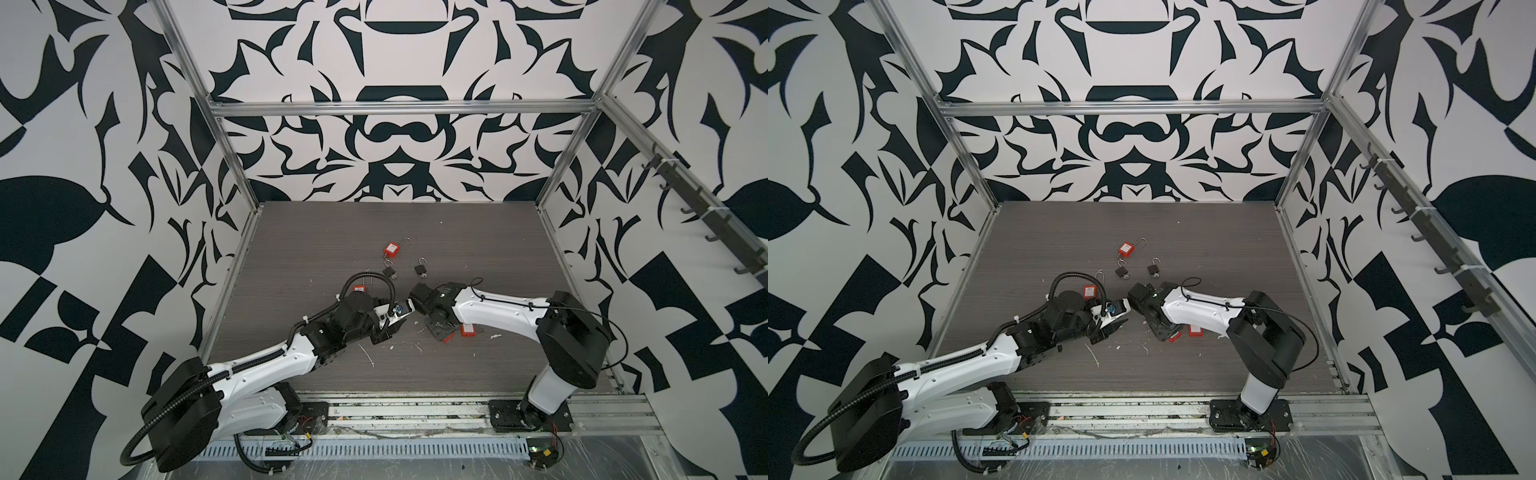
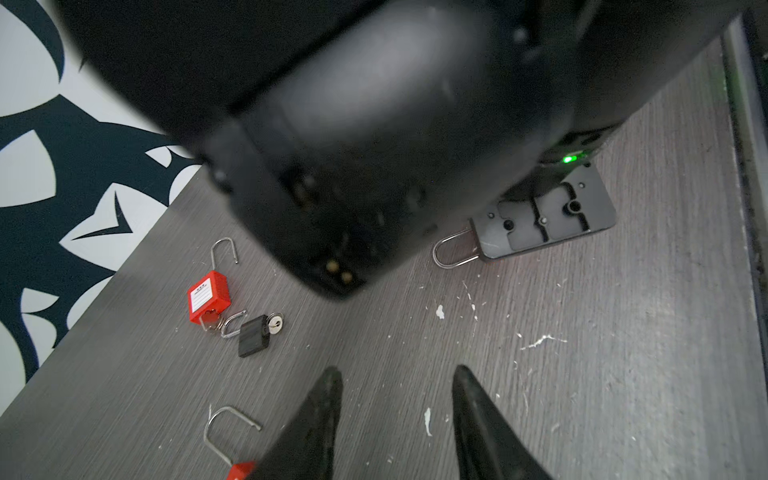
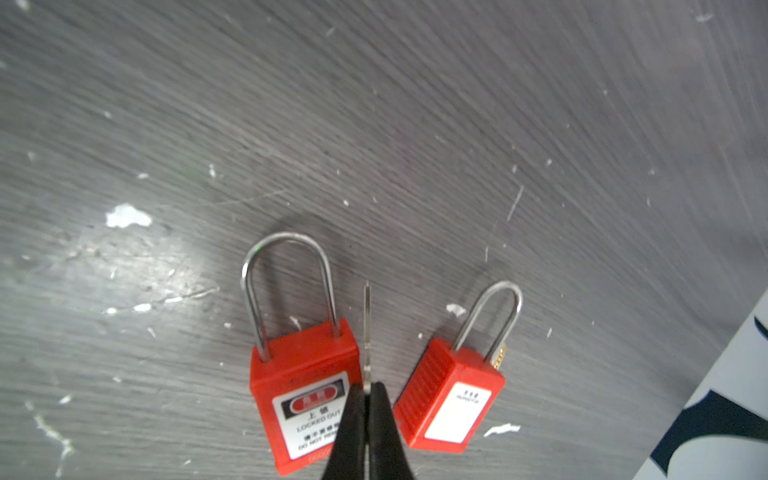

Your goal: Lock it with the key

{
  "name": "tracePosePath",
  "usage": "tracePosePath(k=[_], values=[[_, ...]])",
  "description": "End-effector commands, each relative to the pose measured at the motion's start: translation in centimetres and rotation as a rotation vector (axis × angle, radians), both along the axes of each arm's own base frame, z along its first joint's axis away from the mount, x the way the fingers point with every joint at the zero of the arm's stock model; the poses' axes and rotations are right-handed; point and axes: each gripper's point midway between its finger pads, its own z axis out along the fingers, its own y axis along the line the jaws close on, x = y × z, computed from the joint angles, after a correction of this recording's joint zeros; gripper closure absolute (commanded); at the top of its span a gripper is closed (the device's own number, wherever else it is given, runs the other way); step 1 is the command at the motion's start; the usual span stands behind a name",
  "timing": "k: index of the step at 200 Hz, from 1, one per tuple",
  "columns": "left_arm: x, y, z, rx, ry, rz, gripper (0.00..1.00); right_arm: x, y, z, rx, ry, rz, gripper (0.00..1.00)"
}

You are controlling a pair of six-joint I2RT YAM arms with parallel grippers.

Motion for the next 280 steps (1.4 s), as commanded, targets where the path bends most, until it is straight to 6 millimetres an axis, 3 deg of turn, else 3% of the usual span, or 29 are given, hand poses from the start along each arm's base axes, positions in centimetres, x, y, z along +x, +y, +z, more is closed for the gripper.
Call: tracePosePath(k=[1,67,95,145,197,249,280], values=[[-0.4,-0.9,0.4,-0.002,0.014,-0.049,0.54,-0.8,-0.5,1.3,0.013,-0.074,-0.111,1.00],[-0.5,-1.7,0.7,-0.015,0.041,-0.074,0.54,-1.5,0.3,2.0,0.166,-0.162,-0.245,1.00],[-0.5,-1.7,1.0,-0.026,0.039,-0.073,0.54,-1.2,-0.6,2.7,0.190,-0.227,-0.249,1.00],[-0.6,-1.9,1.4,-0.035,0.043,-0.079,0.54,-1.4,-1.1,1.3,0.145,-0.213,-0.175,1.00],[-0.7,-1.9,1.7,-0.050,0.051,-0.079,0.54,-2.9,-1.1,-0.3,0.157,-0.145,-0.226,1.00],[-0.8,-2.2,1.5,-0.055,0.072,-0.082,0.54,-3.6,1.1,-0.2,0.222,-0.136,-0.219,1.00],[-0.6,-2.4,1.4,-0.054,0.073,-0.082,0.54,-3.8,1.2,0.2,0.229,-0.140,-0.238,1.00]])
